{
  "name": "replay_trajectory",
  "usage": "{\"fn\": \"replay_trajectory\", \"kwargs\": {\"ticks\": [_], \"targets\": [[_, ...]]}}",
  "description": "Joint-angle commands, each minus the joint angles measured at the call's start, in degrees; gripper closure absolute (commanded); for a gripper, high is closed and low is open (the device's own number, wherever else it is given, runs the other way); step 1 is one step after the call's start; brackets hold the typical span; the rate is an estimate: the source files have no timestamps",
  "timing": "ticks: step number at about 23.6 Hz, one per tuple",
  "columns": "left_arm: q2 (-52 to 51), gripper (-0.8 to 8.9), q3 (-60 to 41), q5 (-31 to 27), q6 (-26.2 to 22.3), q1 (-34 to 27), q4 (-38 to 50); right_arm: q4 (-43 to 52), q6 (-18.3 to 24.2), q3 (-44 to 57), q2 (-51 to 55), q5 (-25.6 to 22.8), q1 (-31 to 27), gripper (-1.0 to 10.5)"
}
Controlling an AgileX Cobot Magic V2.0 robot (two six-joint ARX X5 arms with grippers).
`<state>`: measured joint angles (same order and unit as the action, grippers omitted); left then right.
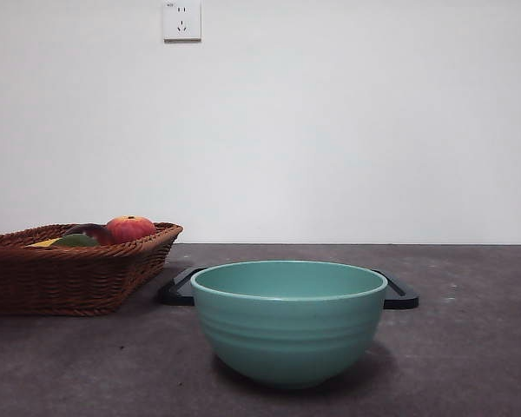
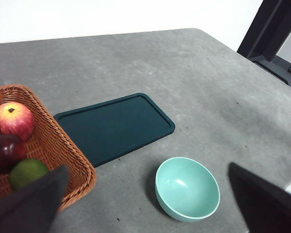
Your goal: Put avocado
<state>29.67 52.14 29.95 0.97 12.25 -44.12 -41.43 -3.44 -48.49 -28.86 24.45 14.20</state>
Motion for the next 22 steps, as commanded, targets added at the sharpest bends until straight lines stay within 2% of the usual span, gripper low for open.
{"fn": "replay_trajectory", "kwargs": {"ticks": [1, 6, 11, 16, 22], "targets": [[0.24, 2.20, 1.14, 0.33, 0.83, 0.15, 0.31, 0.50, -1.09, -1.05, -0.22, 0.20, 0.24, 3.3], [0.26, 2.22, 1.14, 0.24, 4.09, 0.15, 0.09, 0.68, -1.11, -1.05, -0.22, 0.20, 0.24, 3.3], [1.81, 2.22, 1.27, -0.66, 4.70, 0.15, -1.09, 0.68, -1.09, -1.05, -0.22, 0.20, 0.24, 3.3], [6.40, 2.22, 1.79, -5.42, 5.29, 0.15, -3.10, 0.70, -1.09, -1.05, -0.22, 0.20, 0.24, 3.3], [14.01, 2.22, 1.84, -8.48, 10.29, 0.13, -2.86, 0.68, -1.09, -1.05, -0.22, 0.20, 0.24, 3.3]]}}
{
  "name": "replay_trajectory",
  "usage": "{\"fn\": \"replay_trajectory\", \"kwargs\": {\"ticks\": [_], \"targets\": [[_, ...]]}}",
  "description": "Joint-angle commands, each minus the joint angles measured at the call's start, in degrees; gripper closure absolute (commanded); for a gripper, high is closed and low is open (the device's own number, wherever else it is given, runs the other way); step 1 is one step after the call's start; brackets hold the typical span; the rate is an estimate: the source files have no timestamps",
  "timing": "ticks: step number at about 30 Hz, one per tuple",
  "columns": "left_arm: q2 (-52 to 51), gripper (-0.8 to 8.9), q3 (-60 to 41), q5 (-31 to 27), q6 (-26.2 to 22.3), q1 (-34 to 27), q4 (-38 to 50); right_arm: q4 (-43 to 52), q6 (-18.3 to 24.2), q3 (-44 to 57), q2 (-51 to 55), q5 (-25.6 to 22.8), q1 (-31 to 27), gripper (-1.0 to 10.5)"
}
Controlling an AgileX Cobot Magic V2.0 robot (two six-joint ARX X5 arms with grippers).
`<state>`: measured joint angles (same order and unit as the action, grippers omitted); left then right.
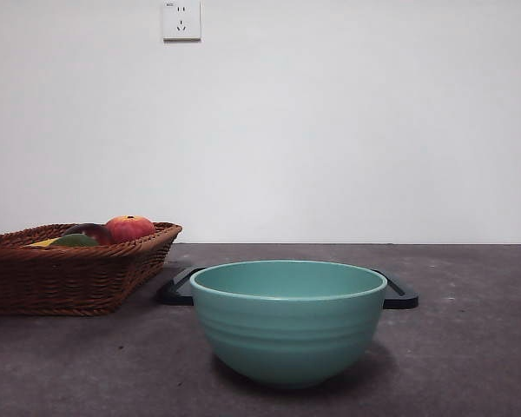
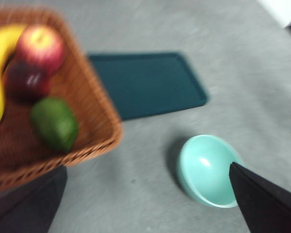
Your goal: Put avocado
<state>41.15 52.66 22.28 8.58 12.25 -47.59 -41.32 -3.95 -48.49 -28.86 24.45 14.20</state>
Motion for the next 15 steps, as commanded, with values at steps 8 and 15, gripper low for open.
{"fn": "replay_trajectory", "kwargs": {"ticks": [8, 15], "targets": [[17.03, 2.22, 4.00, -7.02, 4.52, 0.13, -0.96, 0.59, -0.59, -1.05, -0.22, 0.20, 0.24, 3.3], [32.20, 2.23, 12.92, -13.33, 0.72, 0.13, -3.96, 0.57, -0.59, -1.05, -0.22, 0.20, 0.24, 3.3]]}}
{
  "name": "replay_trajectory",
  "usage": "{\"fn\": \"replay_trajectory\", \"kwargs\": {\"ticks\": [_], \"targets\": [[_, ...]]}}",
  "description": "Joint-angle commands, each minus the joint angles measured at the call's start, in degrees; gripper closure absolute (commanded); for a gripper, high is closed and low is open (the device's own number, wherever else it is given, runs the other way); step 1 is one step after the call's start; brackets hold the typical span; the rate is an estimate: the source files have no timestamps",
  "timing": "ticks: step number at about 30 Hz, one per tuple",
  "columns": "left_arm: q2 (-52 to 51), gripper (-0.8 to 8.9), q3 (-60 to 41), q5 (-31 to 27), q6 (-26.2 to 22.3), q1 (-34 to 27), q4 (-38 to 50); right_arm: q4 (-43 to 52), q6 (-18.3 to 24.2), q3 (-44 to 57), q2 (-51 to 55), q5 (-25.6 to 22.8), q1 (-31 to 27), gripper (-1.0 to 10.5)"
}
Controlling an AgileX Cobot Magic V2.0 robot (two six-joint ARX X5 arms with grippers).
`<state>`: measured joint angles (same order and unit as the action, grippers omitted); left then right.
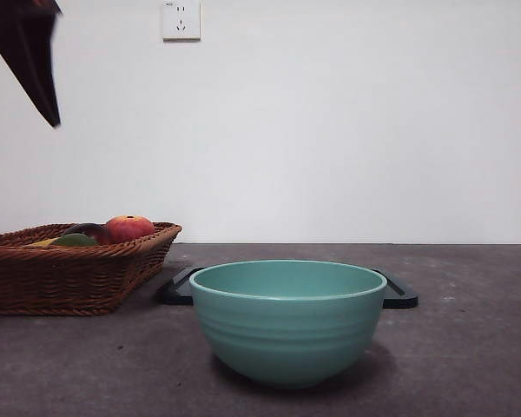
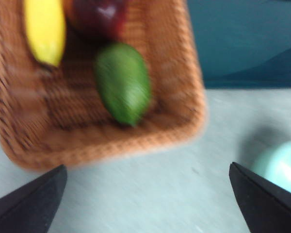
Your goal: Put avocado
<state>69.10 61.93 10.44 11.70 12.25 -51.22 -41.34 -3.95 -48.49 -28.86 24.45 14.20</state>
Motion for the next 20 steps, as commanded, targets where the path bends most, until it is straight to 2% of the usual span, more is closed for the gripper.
{"fn": "replay_trajectory", "kwargs": {"ticks": [1, 10, 20], "targets": [[6.45, 2.24, 5.14, -2.51, -2.82, 0.13, -0.72, 0.61, -0.59, -1.05, -0.22, 0.20, 0.24, 3.3], [22.47, 2.30, 13.29, -3.23, -3.52, 0.15, 0.20, 0.59, -0.57, -1.05, -0.22, 0.20, 0.24, 3.3], [34.16, 2.30, 14.29, -3.15, -3.39, 0.55, 4.63, 0.59, -0.57, -1.05, -0.22, 0.20, 0.24, 3.3]]}}
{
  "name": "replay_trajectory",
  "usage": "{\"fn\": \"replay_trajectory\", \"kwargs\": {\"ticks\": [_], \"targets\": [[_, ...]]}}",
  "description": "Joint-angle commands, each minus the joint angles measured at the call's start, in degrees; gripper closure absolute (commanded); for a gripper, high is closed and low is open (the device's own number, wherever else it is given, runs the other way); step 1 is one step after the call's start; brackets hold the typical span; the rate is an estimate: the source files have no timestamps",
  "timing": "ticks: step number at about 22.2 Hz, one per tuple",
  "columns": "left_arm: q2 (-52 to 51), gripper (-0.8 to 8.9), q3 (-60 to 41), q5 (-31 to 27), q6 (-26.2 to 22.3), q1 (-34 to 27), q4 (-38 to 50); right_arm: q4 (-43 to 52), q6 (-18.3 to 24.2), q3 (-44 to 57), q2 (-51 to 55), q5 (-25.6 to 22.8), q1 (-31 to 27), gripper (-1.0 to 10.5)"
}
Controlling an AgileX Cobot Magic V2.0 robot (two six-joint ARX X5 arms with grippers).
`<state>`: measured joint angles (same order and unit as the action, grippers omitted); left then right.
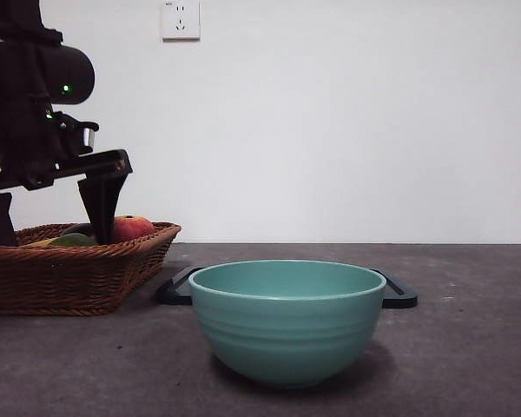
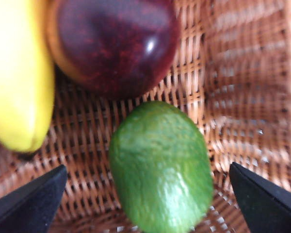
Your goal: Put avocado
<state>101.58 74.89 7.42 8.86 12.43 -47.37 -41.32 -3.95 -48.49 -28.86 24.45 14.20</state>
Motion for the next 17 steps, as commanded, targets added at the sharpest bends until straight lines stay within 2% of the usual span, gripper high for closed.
{"fn": "replay_trajectory", "kwargs": {"ticks": [1, 3, 7, 8, 11, 12, 17], "targets": [[2.23, 2.35, 1.33, -0.13, -0.48, 0.42, 1.01, 0.57, -0.57, -1.05, -0.22, 0.20, 0.24, 3.3], [3.21, 2.84, 1.33, -0.13, -0.46, 0.46, 1.27, 0.57, -0.57, -1.05, -0.22, 0.20, 0.24, 3.3], [5.27, 2.90, 1.33, -0.11, -0.20, 0.52, 1.25, 0.57, -0.57, -1.05, -0.22, 0.17, 0.24, 3.3], [5.68, 3.28, 1.33, -0.11, -0.20, 0.66, 1.20, 0.57, -0.57, -1.05, -0.22, 0.17, 0.24, 3.3], [5.92, 5.77, 1.42, -0.11, -0.20, 0.72, 1.42, 0.57, -0.57, -1.05, -0.22, 0.20, 0.24, 3.3], [5.92, 6.04, 1.55, -0.09, -0.20, 0.72, 1.29, 0.57, -0.57, -1.05, -0.22, 0.20, 0.24, 3.3], [5.49, 6.07, 1.79, -0.07, -0.26, 0.72, -0.31, 0.57, -0.57, -1.05, -0.22, 0.20, 0.24, 3.3]]}}
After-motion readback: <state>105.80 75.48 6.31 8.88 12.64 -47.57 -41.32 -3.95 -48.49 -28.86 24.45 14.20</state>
